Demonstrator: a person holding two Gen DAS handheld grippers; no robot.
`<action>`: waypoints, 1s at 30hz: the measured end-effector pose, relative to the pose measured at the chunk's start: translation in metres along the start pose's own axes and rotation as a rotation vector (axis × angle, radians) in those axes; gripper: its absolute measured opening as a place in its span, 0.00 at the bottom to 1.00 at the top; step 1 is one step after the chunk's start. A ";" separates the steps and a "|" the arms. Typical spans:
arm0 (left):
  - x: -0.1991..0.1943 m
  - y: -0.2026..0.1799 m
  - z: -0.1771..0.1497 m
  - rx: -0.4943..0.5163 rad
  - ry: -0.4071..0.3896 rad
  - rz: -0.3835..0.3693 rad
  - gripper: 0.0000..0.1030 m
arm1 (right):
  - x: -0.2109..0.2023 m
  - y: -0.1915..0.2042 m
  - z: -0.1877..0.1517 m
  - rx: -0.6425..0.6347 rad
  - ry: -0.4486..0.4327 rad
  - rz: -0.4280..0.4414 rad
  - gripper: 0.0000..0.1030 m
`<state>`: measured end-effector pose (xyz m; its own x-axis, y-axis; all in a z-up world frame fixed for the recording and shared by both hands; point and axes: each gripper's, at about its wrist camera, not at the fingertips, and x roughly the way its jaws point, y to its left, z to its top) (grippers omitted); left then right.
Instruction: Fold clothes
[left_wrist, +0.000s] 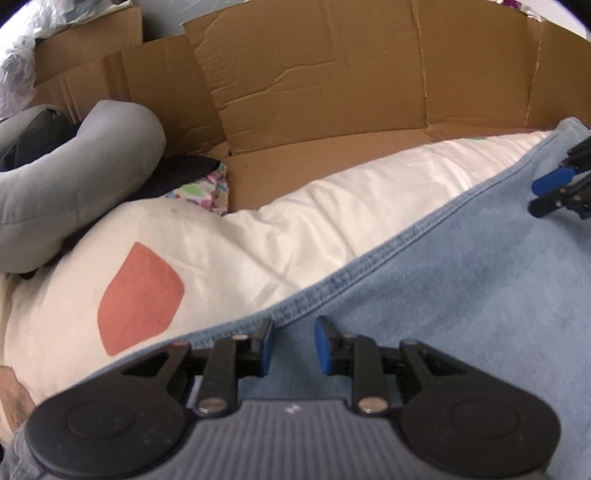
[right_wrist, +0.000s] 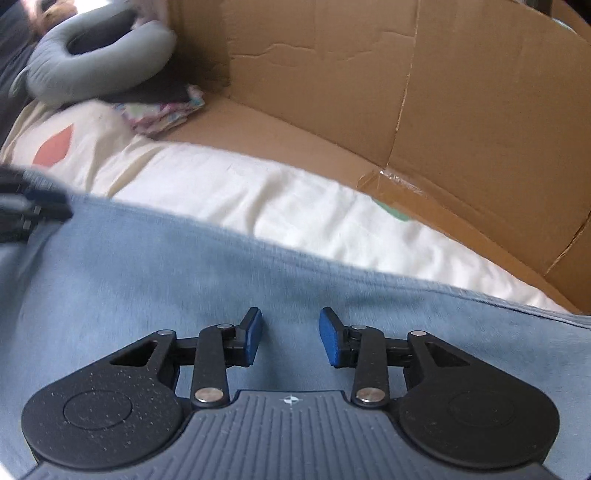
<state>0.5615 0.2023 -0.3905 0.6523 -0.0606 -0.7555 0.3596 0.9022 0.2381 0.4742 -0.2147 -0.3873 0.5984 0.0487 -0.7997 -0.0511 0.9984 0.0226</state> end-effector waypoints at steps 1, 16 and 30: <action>0.001 0.000 0.000 -0.003 -0.003 0.002 0.26 | 0.003 0.001 0.004 0.016 -0.005 -0.006 0.38; -0.055 0.024 -0.008 -0.075 -0.045 0.085 0.33 | -0.004 -0.008 0.004 0.017 -0.012 -0.051 0.43; -0.113 0.143 -0.108 -0.420 0.077 0.386 0.35 | -0.035 -0.045 -0.030 0.017 0.029 -0.113 0.43</action>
<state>0.4671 0.3839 -0.3369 0.6277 0.3241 -0.7077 -0.2012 0.9458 0.2547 0.4317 -0.2619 -0.3783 0.5759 -0.0650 -0.8149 0.0293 0.9978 -0.0589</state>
